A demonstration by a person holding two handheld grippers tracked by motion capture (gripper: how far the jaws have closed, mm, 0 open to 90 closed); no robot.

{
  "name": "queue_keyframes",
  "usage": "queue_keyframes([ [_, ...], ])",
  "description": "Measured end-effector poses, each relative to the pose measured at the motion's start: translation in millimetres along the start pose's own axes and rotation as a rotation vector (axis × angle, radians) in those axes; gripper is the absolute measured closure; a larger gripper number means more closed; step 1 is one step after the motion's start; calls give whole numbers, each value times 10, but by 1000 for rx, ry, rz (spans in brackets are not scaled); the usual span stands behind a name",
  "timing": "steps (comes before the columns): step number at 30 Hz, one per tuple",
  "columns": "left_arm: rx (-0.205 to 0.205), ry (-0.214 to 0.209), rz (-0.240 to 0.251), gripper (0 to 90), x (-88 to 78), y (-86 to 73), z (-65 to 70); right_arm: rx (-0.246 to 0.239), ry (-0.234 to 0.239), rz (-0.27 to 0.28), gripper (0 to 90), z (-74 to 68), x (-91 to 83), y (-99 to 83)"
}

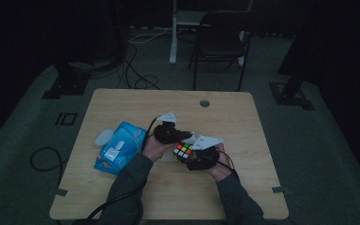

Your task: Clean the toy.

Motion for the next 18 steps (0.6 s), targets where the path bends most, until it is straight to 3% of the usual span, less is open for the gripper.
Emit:
queue_keyframes([
  [6,-14,9,-7,871,-3,-37,-51,5,-6,3,341,16,-14,3],
  [18,13,-22,10,871,12,51,78,8,-8,-4,341,31,6,-22],
])
Point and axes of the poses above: each handheld gripper's, and its own axes: x roughly forward along the jaws, y roughly out of its top, z roughly to its right, the point moved 5 cm from there along x, roughly forward along the jaws, and after that the axes turned 8 degrees about -y, right-handed, at the moved point
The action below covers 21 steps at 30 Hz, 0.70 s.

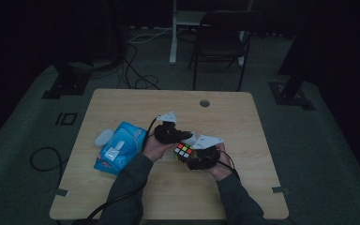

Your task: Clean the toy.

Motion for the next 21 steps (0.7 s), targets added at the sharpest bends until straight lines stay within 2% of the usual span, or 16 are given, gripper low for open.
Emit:
queue_keyframes([
  [4,11,-7,1,871,-2,30,27,-2,-1,4,341,4,-10,7],
  [8,11,7,-5,871,-24,18,0,-4,-1,10,341,-7,-19,22],
  [15,-33,34,-2,871,-51,-92,-118,-12,2,11,341,-16,-23,30],
  [21,-41,43,9,870,-100,-114,-144,-3,-8,18,341,23,-46,32],
])
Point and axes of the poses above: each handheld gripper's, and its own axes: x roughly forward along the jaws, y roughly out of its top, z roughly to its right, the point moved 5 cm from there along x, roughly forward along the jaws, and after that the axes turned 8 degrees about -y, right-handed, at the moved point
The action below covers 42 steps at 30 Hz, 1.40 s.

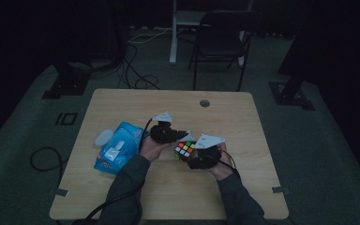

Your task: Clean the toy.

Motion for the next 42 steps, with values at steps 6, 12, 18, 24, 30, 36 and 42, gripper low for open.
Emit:
queue_keyframes([
  [6,-3,10,-4,870,-49,-56,0,9,-10,7,341,32,-24,2],
  [12,-7,23,2,870,-120,-123,-7,18,-19,9,341,55,-23,-4],
  [18,-1,51,23,870,-212,-145,17,31,-32,10,341,90,-32,-14],
  [24,7,98,40,870,-273,-197,55,40,-42,12,341,120,-44,-20],
  [30,6,133,54,870,-353,-228,43,53,-48,9,341,148,-43,-38],
  [36,6,162,67,869,-443,-244,33,63,-58,7,341,175,-41,-52],
  [42,6,180,86,868,-500,-258,45,72,-65,4,341,202,-40,-71],
])
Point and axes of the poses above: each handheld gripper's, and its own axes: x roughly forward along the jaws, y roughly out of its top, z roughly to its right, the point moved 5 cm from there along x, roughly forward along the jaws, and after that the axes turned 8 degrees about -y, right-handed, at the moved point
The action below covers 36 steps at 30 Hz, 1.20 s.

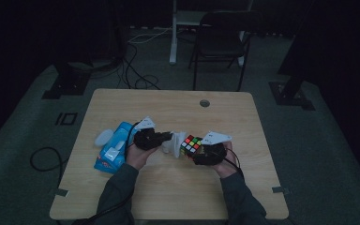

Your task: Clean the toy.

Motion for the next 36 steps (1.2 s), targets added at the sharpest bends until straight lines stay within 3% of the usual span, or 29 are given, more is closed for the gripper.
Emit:
queue_keyframes([
  [19,-15,87,30,849,-182,-75,-53,42,-41,-9,341,133,-12,-72],
  [36,-34,129,13,834,-224,-179,-112,84,-85,-20,340,275,11,-195],
])
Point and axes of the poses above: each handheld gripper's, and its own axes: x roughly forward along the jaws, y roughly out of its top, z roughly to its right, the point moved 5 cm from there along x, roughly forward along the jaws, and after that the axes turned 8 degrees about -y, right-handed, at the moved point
